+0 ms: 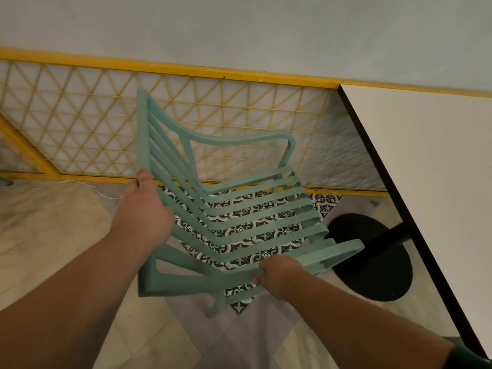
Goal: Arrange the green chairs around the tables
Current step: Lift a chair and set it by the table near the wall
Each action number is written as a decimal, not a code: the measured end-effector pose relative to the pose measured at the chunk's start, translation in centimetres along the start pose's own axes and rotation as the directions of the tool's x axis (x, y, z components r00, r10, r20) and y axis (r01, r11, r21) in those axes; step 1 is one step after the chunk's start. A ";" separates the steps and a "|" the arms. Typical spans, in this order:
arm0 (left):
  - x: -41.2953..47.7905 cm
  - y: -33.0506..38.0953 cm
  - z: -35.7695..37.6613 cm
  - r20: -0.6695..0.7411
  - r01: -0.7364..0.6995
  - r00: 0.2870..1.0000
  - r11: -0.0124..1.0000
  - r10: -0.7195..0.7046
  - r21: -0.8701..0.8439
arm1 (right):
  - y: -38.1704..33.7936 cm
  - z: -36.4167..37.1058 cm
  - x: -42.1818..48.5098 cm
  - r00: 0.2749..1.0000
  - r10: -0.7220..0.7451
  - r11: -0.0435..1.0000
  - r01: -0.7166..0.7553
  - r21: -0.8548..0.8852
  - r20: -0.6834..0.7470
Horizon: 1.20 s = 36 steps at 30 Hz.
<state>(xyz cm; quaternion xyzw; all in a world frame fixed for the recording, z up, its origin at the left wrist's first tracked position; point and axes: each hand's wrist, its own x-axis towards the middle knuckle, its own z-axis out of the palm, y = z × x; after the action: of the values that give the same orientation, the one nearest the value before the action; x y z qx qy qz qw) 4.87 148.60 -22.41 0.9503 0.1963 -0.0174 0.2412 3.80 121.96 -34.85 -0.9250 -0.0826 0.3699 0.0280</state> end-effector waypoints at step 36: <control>7.1 -2.0 -1.8 0.035 -0.162 0.987 0.984 0.159 0.079 | -5.9 -0.5 -0.4 0.997 0.077 0.994 -0.077 0.073 0.004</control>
<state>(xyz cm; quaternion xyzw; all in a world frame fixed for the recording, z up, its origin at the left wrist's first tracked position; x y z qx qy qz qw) 10.48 153.69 -22.61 0.9717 0.1148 -0.0197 0.2056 3.06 127.71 -33.55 -0.9257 -0.0333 0.3739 0.0474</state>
